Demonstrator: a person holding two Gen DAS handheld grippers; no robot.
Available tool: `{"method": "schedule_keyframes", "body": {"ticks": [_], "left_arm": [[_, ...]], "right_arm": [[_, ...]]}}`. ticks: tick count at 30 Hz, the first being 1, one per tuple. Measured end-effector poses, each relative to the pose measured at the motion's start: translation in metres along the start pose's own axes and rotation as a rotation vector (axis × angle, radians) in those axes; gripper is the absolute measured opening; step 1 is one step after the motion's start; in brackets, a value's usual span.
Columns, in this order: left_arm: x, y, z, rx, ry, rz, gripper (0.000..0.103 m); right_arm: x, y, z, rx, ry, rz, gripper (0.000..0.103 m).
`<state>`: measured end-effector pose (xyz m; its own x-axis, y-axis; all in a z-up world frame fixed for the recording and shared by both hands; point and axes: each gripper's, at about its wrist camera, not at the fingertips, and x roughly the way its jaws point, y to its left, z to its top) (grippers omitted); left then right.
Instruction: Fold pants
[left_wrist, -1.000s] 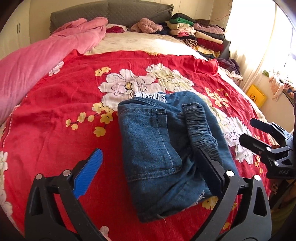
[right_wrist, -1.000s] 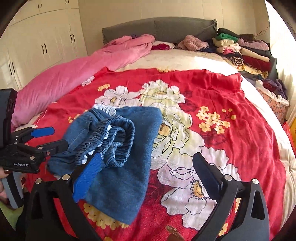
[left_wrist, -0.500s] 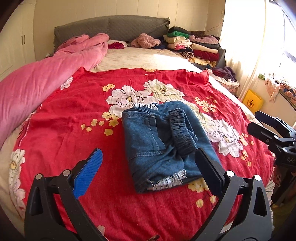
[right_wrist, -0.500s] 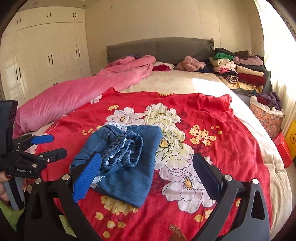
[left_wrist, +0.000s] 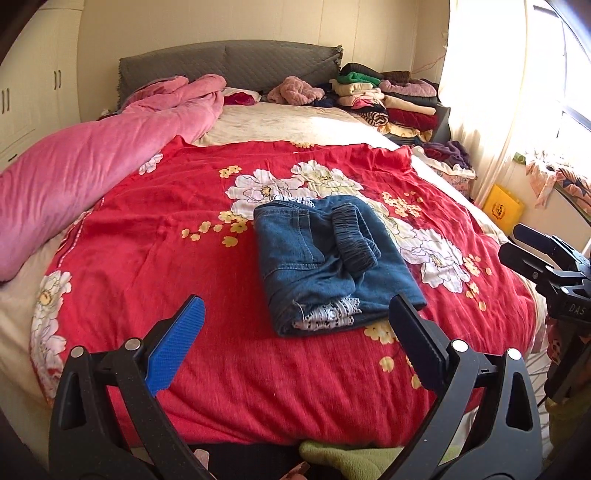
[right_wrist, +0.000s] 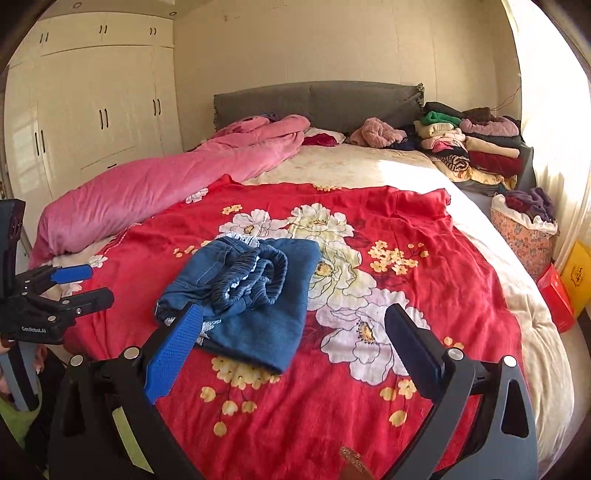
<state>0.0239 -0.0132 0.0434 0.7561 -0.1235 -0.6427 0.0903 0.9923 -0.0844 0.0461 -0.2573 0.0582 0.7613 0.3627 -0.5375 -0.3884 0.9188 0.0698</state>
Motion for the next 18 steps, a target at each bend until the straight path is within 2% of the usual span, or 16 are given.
{"method": "schedule_keyframes", "body": {"ticks": [12,18], "left_arm": [[0.003,0.001,-0.02,-0.018,0.05,-0.005,0.093],[0.012,0.007,-0.03,-0.048,0.084,0.0,0.093]], "right_arm": [[-0.01,0.001,-0.021,0.01,0.026,-0.018,0.098],[0.003,-0.003,-0.039,0.056,0.091,-0.032,0.098]]}}
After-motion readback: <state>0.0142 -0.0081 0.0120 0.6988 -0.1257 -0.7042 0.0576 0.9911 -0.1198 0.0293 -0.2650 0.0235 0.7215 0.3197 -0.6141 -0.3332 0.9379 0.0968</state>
